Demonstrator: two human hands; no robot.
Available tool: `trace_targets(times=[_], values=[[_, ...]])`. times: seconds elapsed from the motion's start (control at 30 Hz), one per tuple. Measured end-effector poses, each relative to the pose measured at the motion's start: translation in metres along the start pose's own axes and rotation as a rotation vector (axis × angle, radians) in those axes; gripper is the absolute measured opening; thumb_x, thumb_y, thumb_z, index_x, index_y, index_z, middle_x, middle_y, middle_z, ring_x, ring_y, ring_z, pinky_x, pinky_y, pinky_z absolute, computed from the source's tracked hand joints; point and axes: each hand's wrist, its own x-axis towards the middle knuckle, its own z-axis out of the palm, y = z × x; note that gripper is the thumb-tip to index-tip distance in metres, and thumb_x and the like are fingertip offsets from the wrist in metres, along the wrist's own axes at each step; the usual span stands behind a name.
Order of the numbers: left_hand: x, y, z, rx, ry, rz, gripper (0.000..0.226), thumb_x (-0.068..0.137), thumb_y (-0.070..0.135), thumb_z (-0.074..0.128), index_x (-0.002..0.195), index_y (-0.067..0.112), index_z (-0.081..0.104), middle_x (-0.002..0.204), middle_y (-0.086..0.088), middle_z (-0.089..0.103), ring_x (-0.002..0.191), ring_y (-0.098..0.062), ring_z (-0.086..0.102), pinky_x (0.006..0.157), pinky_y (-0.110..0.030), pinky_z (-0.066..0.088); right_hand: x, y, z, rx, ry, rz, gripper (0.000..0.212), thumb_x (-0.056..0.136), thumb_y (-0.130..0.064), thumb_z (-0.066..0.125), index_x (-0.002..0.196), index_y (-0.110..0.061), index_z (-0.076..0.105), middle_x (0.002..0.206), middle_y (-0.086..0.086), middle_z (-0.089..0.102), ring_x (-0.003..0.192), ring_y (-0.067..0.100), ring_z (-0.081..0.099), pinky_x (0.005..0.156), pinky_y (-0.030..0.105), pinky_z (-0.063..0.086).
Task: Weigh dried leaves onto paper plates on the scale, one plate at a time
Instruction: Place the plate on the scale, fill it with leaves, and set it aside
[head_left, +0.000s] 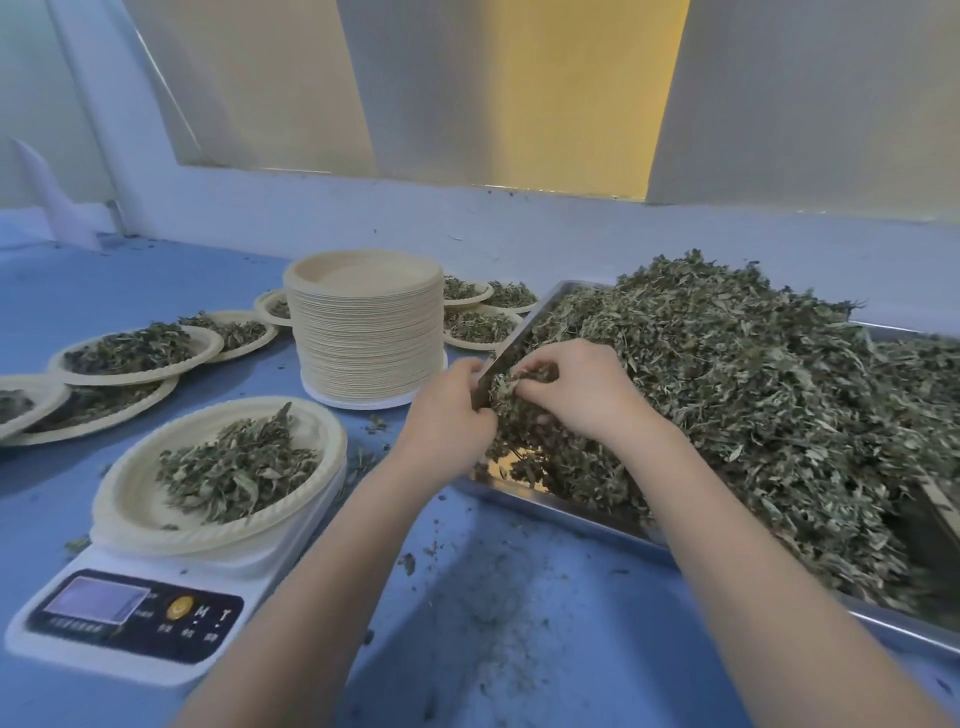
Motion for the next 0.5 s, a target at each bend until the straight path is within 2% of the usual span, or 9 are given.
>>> trace_targets(times=[0.07,0.13,0.2,0.23,0.3,0.37,0.43,0.5], values=[[-0.003,0.008,-0.019,-0.070,0.013,-0.026,0.051,0.088,0.007,0.052,0.137,0.019,0.042,0.126,-0.003,0.053,0.103,-0.027,0.060,0.085,-0.034,0.049,-0.004,-0.014,-0.001,0.191,0.042,0.013,0.014,0.087,-0.016,0.066,0.099,-0.021,0.071,0.090,0.000,0.071,0.048,-0.001,0.064,0.049,0.009,0.048],[-0.005,0.014,-0.043,-0.121,0.043,-0.041,0.049,0.086,0.002,0.052,0.133,0.017,0.046,0.120,-0.004,0.056,0.105,-0.029,0.060,0.094,-0.041,0.048,-0.007,-0.036,0.001,0.314,0.056,-0.011,0.016,0.086,-0.016,0.068,0.100,-0.020,0.072,0.094,0.003,0.072,0.056,0.005,0.068,0.064,0.019,0.056],[-0.010,0.016,-0.074,-0.172,0.075,-0.060,0.050,0.085,-0.008,0.048,0.130,0.013,0.048,0.115,-0.007,0.061,0.099,-0.028,0.061,0.093,-0.042,0.049,-0.006,-0.062,0.008,0.349,0.053,-0.090,0.018,0.085,-0.017,0.068,0.103,-0.019,0.073,0.097,0.000,0.073,0.068,0.008,0.070,0.077,0.026,0.056],[-0.013,0.014,-0.091,-0.183,0.093,-0.069,0.050,0.086,-0.011,0.044,0.130,0.012,0.047,0.112,-0.007,0.062,0.093,-0.025,0.061,0.090,-0.040,0.051,-0.006,-0.077,0.014,0.320,0.042,-0.148,0.019,0.085,-0.019,0.068,0.104,-0.019,0.074,0.094,-0.004,0.073,0.073,0.004,0.068,0.077,0.021,0.053],[-0.022,0.003,-0.125,-0.160,0.133,-0.094,0.048,0.087,-0.013,0.038,0.127,0.012,0.048,0.106,-0.006,0.064,0.085,-0.023,0.061,0.082,-0.035,0.051,-0.005,-0.105,0.028,0.298,-0.006,-0.257,0.017,0.086,-0.020,0.068,0.101,-0.022,0.074,0.075,-0.013,0.069,0.064,-0.007,0.062,0.061,0.006,0.043],[-0.033,-0.014,-0.156,-0.146,0.167,-0.135,0.043,0.088,-0.015,0.037,0.121,0.008,0.054,0.101,-0.011,0.066,0.079,-0.023,0.057,0.070,-0.031,0.047,-0.004,-0.131,0.045,0.348,-0.104,-0.304,0.015,0.086,-0.018,0.068,0.099,-0.021,0.074,0.071,-0.010,0.068,0.057,-0.003,0.061,0.056,0.008,0.045],[-0.041,-0.033,-0.179,-0.086,0.213,-0.208,0.038,0.086,-0.015,0.043,0.113,0.006,0.059,0.098,-0.015,0.066,0.077,-0.023,0.054,0.064,-0.029,0.042,-0.004,-0.150,0.062,0.261,-0.226,-0.347,0.021,0.083,-0.019,0.071,0.104,-0.022,0.073,0.083,-0.008,0.067,0.068,0.004,0.060,0.067,0.021,0.047],[-0.044,-0.053,-0.195,0.053,0.272,-0.285,0.035,0.085,-0.013,0.048,0.107,0.009,0.064,0.108,-0.016,0.065,0.089,-0.029,0.058,0.077,-0.033,0.045,-0.002,-0.160,0.075,0.051,-0.373,-0.369,0.035,0.081,-0.027,0.074,0.115,-0.030,0.067,0.107,-0.007,0.064,0.090,0.008,0.058,0.074,0.023,0.037]])
